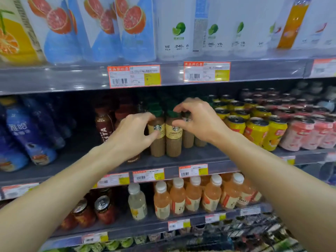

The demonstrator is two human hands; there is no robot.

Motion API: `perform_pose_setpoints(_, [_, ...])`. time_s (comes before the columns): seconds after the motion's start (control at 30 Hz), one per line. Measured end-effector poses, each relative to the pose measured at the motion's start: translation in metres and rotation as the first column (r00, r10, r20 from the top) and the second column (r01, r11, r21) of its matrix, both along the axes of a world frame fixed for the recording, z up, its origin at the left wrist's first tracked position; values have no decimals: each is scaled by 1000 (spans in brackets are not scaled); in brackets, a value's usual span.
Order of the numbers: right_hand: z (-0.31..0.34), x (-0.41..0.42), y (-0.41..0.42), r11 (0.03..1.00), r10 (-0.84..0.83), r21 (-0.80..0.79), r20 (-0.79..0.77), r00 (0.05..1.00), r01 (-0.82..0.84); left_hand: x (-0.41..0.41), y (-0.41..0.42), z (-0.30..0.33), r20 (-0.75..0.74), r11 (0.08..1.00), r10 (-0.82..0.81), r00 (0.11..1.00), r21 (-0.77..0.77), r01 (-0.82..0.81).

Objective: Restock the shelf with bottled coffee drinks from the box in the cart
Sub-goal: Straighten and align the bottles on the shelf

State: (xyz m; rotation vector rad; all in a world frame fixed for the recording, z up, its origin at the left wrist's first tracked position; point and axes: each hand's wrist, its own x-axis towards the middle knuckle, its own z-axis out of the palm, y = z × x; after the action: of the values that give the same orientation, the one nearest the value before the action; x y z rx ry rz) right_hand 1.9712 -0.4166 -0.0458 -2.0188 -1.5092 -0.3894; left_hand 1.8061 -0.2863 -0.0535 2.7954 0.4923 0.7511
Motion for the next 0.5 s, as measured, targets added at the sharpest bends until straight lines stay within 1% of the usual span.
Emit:
perform_pose_setpoints(0.17, [4, 5, 5, 999, 48, 23, -12, 999, -48, 9, 3, 14, 11, 998, 32, 999, 52, -32])
perform_pose_setpoints(0.37, [9, 5, 9, 996, 74, 46, -5, 997, -74, 12, 6, 25, 24, 997, 52, 998, 58, -53])
perform_pose_setpoints(0.5, [14, 5, 13, 997, 70, 21, 7, 997, -71, 12, 8, 32, 13, 997, 44, 999, 64, -45])
